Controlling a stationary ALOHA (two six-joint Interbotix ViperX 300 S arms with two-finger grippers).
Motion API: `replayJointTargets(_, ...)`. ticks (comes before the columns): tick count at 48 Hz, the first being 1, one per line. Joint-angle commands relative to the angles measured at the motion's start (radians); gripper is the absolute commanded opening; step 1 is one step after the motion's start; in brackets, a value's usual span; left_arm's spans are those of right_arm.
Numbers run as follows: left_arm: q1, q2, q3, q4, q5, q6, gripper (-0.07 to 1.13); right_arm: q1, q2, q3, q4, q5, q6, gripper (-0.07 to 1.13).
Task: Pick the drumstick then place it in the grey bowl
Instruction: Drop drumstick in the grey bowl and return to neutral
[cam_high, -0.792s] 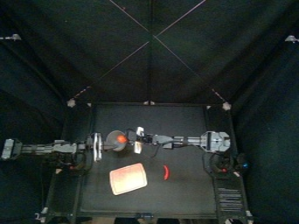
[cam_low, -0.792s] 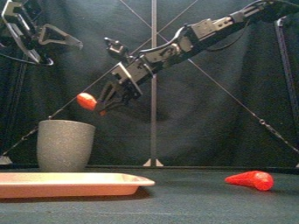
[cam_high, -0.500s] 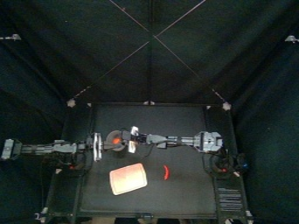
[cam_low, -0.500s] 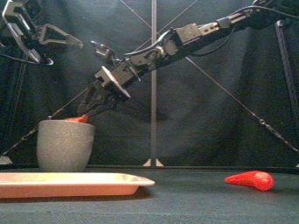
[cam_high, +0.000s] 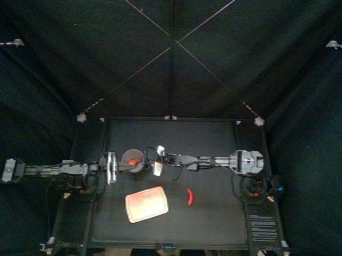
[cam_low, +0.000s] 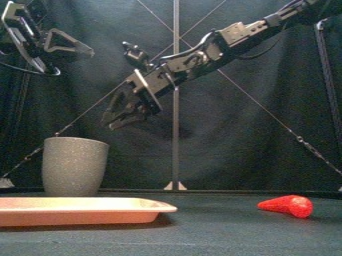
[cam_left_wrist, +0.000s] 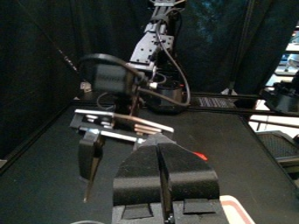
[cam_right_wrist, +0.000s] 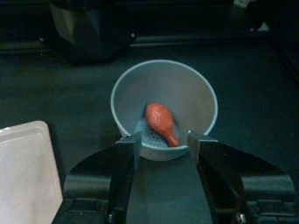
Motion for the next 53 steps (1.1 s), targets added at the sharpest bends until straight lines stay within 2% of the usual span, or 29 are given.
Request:
replayJointTargets(1,0.0,0.005,-0.014,0.003,-0.009,0.002,0.0,-0.002,-0.146,0.127,0.028,-0.156,0.0,0.83)
replayJointTargets(12,0.003,0.005,-0.008,0.003,-0.009,0.002,0.0,0.002,-0.341,0.434,0.044,-0.445,-0.003,0.83)
replayJointTargets(19,0.008,0.005,-0.003,0.005,-0.009,0.003,0.0,0.005,-0.428,0.575,0.038,-0.552,-0.003,0.83)
replayJointTargets(34,0.026,0.005,0.002,0.006,-0.009,0.005,0.0,0.026,-0.563,0.707,0.041,-0.569,-0.002,0.83)
replayJointTargets(53,0.032,0.005,-0.002,0.023,-0.011,0.005,0.0,0.031,-0.62,0.759,0.051,-0.574,-0.002,0.83)
